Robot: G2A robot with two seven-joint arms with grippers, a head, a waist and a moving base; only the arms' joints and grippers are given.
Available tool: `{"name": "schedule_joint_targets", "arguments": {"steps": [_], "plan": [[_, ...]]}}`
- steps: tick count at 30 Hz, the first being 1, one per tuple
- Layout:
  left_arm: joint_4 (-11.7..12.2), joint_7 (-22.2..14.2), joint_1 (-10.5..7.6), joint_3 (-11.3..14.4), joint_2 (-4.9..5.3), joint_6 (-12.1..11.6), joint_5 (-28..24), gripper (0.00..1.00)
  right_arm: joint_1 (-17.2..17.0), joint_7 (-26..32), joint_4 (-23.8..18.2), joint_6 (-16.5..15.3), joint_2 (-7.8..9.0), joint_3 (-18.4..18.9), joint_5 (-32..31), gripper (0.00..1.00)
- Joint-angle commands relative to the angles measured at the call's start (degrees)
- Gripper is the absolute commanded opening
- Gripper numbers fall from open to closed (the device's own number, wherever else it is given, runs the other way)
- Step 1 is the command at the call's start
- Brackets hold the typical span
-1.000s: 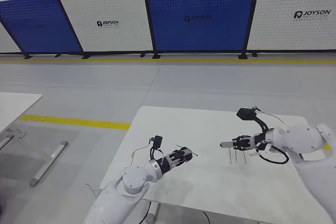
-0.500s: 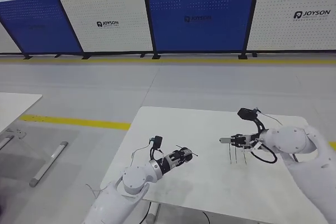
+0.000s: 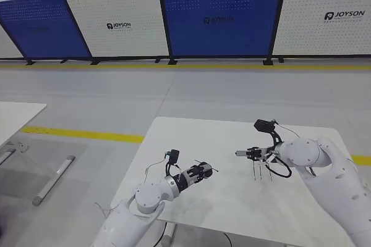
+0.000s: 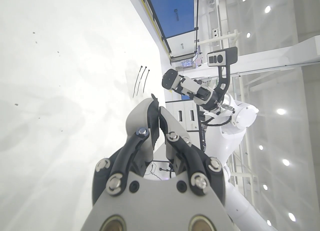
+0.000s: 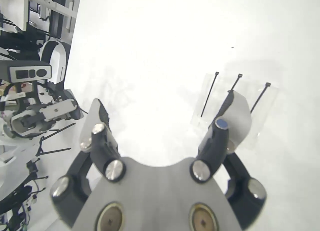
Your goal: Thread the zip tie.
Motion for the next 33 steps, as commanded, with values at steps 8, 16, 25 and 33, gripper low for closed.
{"name": "schedule_joint_targets", "arguments": {"steps": [8,16,25,33], "plan": [[0.54,-6.74,-0.25,-0.86,0.51,-1.58,-2.89,0.00,0.00,0.00,0.00,0.00,0.00,0.00,0.00,1.00],[0.54,-6.74,-0.25,-0.86,0.51,-1.58,-2.89,0.00,0.00,0.00,0.00,0.00,0.00,0.00,0.00,1.00],[0.54,-6.74,-0.25,-0.86,0.51,-1.58,-2.89,0.00,-0.59,1.45,-2.55,0.06,0.33,-1.32,-6.16,1.00],[0.54,-6.74,-0.25,-0.86,0.51,-1.58,-2.89,0.00,0.75,11.34,-6.70,4.04,1.22,-3.14,-18.93,1.00]]}}
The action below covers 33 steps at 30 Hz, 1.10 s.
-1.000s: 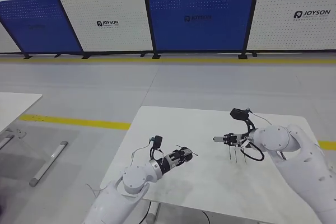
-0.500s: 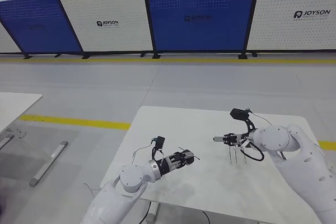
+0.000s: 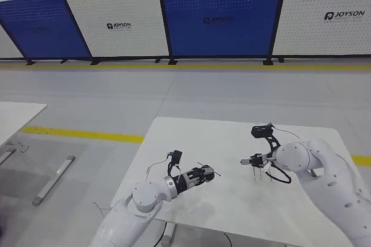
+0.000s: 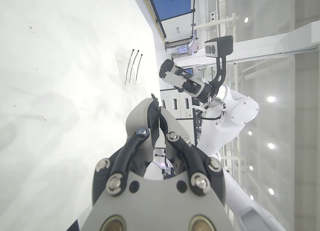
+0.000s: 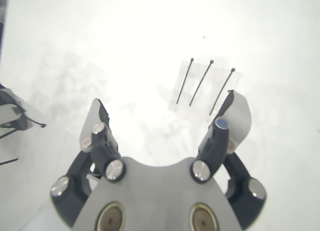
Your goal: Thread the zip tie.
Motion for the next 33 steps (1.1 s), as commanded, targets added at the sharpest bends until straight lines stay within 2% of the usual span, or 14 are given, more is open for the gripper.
{"name": "schedule_joint_targets", "arguments": {"steps": [1,10,15,17,20,31,33], "plan": [[0.00,0.00,0.00,0.00,0.00,0.00,0.00,0.00,0.37,1.00,0.06,0.34,-0.01,-0.22,-1.10,1.00],[0.00,0.00,0.00,0.00,0.00,0.00,0.00,0.00,0.16,0.68,0.22,0.38,-0.01,-0.08,-0.74,1.00],[0.00,0.00,0.00,0.00,0.00,0.00,0.00,0.00,-0.58,2.31,1.34,-5.36,0.34,3.50,7.08,1.00],[0.00,0.00,0.00,0.00,0.00,0.00,0.00,0.00,-0.45,3.03,1.83,-5.47,0.45,4.48,8.57,1.00],[0.00,0.00,0.00,0.00,0.00,0.00,0.00,0.00,0.44,4.15,3.71,-2.85,0.30,4.15,7.39,1.00],[0.00,0.00,0.00,0.00,0.00,0.00,0.00,0.00,-0.10,3.73,4.25,-3.32,0.20,3.55,6.96,1.00],[0.00,0.00,0.00,0.00,0.00,0.00,0.00,0.00,0.50,3.88,5.93,-0.67,-0.17,3.11,7.06,1.00]]}}
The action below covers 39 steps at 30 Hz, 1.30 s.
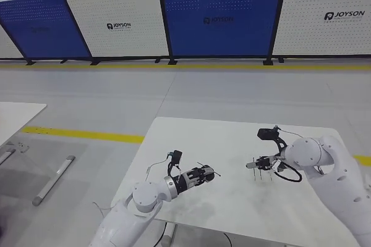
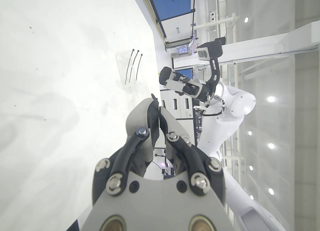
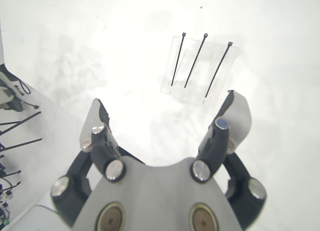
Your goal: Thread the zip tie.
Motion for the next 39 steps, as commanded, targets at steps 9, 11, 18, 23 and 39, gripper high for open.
{"name": "schedule_joint_targets", "arguments": {"steps": [9,11,18,23,39], "plan": [[0.00,0.00,0.00,0.00,0.00,0.00,0.00,0.00,3.61,-0.05,4.82,2.32,-2.14,-4.25,-0.48,1.00],[0.00,0.00,0.00,0.00,0.00,0.00,0.00,0.00,3.61,-0.05,4.82,2.32,-2.14,-4.25,-0.48,1.00],[0.00,0.00,0.00,0.00,0.00,0.00,0.00,0.00,2.07,-2.40,5.02,1.52,-1.87,-2.90,0.39,1.00],[0.00,0.00,0.00,0.00,0.00,0.00,0.00,0.00,0.39,-3.75,3.01,2.05,-1.26,-0.91,0.10,0.83],[0.00,0.00,0.00,0.00,0.00,0.00,0.00,0.00,0.63,-2.77,6.34,4.56,-1.72,-0.76,-0.27,0.49]]}}
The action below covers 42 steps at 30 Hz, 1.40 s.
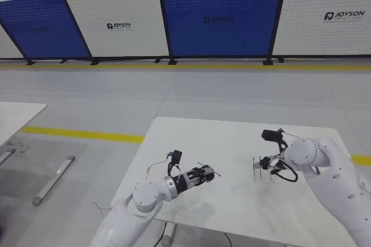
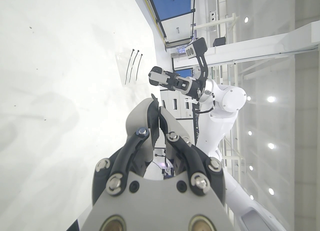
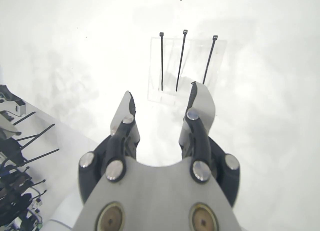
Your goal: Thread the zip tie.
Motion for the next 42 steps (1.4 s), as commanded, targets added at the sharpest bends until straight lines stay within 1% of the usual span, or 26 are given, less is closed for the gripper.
{"name": "schedule_joint_targets", "arguments": {"steps": [1,2,3,5,7,10,15,17,24,30,31,34,36,42], "plan": [[0.00,0.00,0.00,0.00,0.00,0.00,0.00,0.00,0.30,-0.26,1.05,0.10,-0.26,-0.38,0.11,0.49],[0.00,0.00,0.00,0.00,0.00,0.00,0.00,0.00,0.45,-0.42,1.56,0.17,-0.39,-0.55,0.16,0.45],[0.00,0.00,0.00,0.00,0.00,0.00,0.00,0.00,0.59,-0.55,2.02,0.16,-0.52,-0.71,0.26,0.45],[0.00,0.00,0.00,0.00,0.00,0.00,0.00,0.00,0.94,-0.80,3.15,0.03,-0.80,-0.99,0.58,0.41],[0.00,0.00,0.00,0.00,0.00,0.00,0.00,0.00,1.27,-0.95,4.14,-0.19,-1.04,-1.19,0.92,0.40],[0.00,0.00,0.00,0.00,0.00,0.00,0.00,0.00,1.88,-1.18,5.89,-0.32,-1.47,-1.61,1.33,0.35],[0.00,0.00,0.00,0.00,0.00,0.00,0.00,0.00,3.08,-1.76,8.67,0.16,-2.33,-2.55,1.72,0.35],[0.00,0.00,0.00,0.00,0.00,0.00,0.00,0.00,3.43,-1.98,9.52,0.25,-2.63,-2.84,1.89,0.38],[0.00,0.00,0.00,0.00,0.00,0.00,0.00,0.00,4.96,-2.13,12.77,0.70,-3.94,-4.51,1.98,0.34],[0.00,0.00,0.00,0.00,0.00,0.00,0.00,0.00,6.80,-2.18,16.48,1.16,-5.59,-6.59,2.15,0.33],[0.00,0.00,0.00,0.00,0.00,0.00,0.00,0.00,7.09,-2.23,17.05,1.25,-5.87,-6.93,2.16,0.35],[0.00,0.00,0.00,0.00,0.00,0.00,0.00,0.00,7.98,-2.51,18.99,1.56,-6.78,-7.93,2.21,0.33],[0.00,0.00,0.00,0.00,0.00,0.00,0.00,0.00,8.55,-2.63,20.34,1.43,-7.38,-8.49,2.42,0.34],[0.00,0.00,0.00,0.00,0.00,0.00,0.00,0.00,9.93,-2.93,23.98,1.09,-9.00,-9.83,2.85,0.32]]}}
